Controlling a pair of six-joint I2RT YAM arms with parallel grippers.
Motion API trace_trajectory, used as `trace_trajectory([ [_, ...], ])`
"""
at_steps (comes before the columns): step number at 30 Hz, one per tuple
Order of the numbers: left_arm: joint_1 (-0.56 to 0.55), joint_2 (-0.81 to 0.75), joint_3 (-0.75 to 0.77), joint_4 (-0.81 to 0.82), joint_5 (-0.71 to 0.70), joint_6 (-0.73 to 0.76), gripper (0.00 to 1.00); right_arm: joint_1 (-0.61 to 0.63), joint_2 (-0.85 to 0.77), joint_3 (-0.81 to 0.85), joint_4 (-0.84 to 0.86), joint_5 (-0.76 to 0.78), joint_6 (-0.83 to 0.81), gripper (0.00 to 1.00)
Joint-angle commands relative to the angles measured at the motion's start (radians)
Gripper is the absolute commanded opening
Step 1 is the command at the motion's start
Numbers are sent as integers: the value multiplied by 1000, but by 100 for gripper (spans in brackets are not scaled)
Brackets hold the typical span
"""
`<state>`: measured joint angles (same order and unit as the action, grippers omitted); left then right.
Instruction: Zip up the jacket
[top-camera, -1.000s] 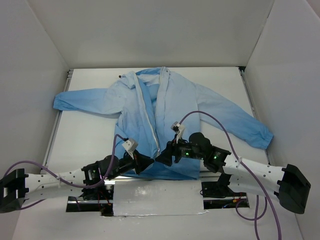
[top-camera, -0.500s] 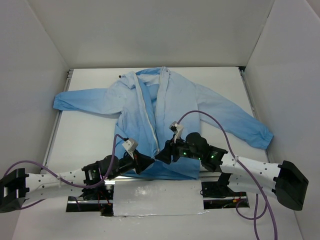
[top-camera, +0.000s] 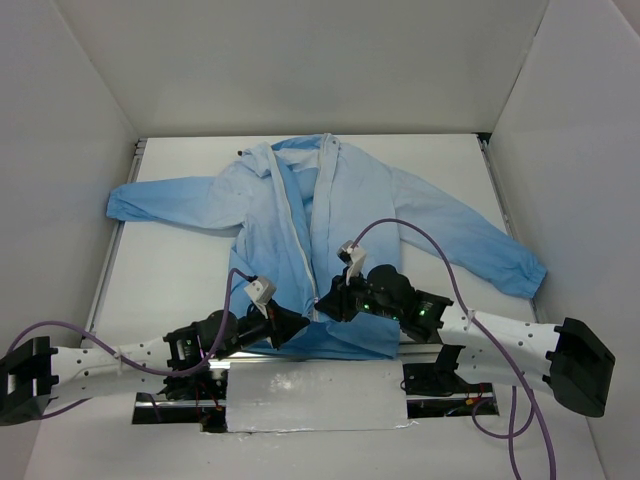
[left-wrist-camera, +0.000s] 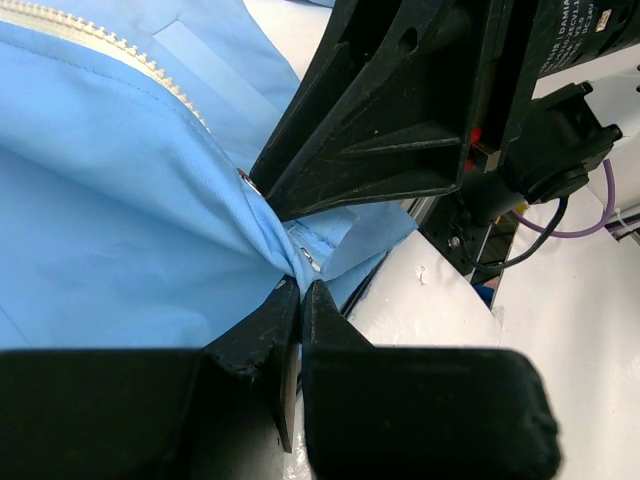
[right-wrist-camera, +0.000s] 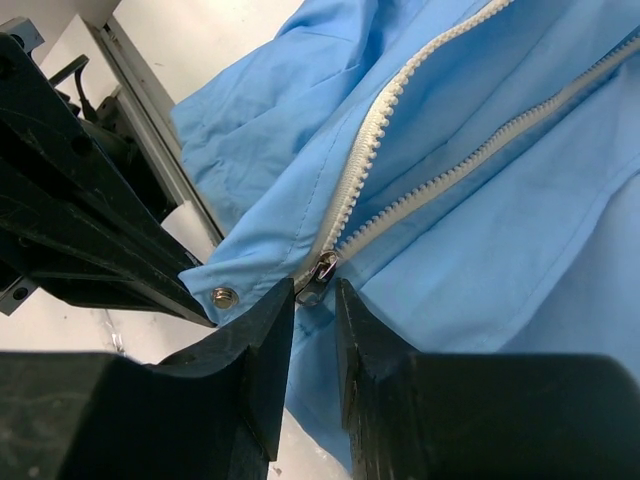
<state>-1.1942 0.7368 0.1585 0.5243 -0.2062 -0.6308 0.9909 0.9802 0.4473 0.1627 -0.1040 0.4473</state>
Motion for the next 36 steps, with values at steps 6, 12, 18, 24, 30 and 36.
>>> trace_trajectory([
  [6, -7, -13, 18, 74, 19, 17, 0, 34, 12, 68, -78, 131, -38, 31],
  [12, -5, -1, 19, 79, 19, 17, 0, 46, 28, 79, -98, 145, -38, 31],
  [18, -5, -4, 26, 71, 17, 20, 0, 58, 52, 85, -109, 185, -21, 29],
  [24, -5, -10, 24, 65, 14, 20, 0, 58, 45, 73, -82, 153, -16, 23],
  [30, -5, -4, 30, 62, 21, 23, 0, 57, 26, 67, -57, 110, -54, 24],
  [36, -5, 1, 29, 60, 21, 23, 0, 57, 6, 60, -61, 58, -110, 24],
])
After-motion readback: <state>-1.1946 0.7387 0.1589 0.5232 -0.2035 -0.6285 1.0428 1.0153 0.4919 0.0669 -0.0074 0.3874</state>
